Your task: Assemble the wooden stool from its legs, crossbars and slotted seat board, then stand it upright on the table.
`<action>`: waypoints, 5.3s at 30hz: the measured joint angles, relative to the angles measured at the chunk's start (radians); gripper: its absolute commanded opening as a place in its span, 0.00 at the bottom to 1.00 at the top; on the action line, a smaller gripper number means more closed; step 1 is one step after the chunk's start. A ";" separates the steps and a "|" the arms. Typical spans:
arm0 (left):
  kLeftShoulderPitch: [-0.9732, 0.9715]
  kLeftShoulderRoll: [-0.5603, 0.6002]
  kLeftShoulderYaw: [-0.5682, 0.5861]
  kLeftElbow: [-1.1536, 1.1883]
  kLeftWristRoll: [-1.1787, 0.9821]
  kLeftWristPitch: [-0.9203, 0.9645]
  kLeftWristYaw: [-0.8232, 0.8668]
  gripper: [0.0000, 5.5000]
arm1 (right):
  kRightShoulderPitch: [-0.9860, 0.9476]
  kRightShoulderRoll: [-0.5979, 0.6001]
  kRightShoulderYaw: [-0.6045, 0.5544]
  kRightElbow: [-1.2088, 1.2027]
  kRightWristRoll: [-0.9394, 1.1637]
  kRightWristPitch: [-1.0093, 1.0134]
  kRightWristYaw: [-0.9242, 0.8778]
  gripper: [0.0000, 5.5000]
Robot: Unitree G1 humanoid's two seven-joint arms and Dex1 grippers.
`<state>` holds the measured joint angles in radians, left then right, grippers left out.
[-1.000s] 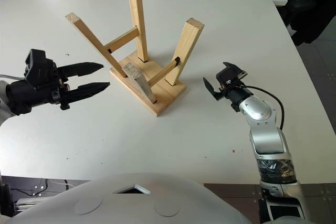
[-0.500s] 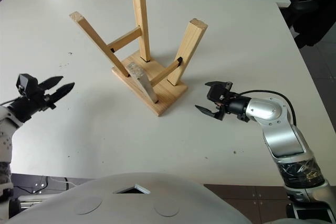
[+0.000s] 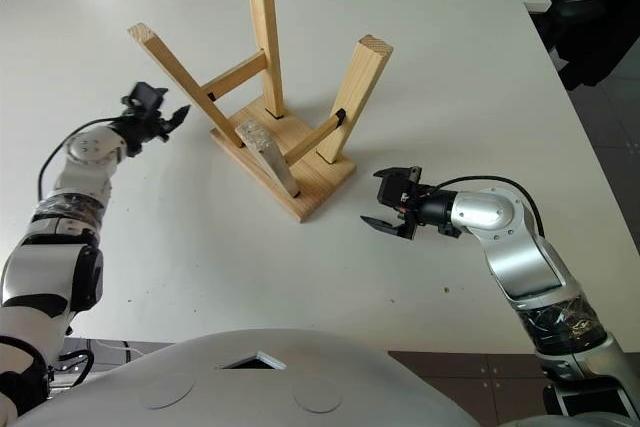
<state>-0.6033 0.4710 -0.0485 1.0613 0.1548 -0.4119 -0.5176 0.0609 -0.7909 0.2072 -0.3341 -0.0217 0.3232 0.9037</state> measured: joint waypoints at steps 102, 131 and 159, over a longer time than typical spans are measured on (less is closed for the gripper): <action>0.825 0.145 0.008 -1.060 -0.310 0.222 -0.300 0.49 | 0.290 -0.053 -0.302 -0.017 0.157 -0.050 -0.055 0.80; 0.793 0.219 0.007 -1.205 -0.376 0.420 -0.422 0.49 | 0.261 0.028 -0.171 -0.098 0.103 0.018 -0.119 0.80; 0.946 0.366 0.280 -1.621 -0.724 0.886 -0.429 0.49 | 0.301 -0.102 -0.410 -0.393 0.310 0.233 0.018 0.80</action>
<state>0.3427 0.8366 0.2318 -0.5595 -0.5693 0.4736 -0.9469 0.3621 -0.8932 -0.2027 -0.7271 0.2886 0.5565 0.9221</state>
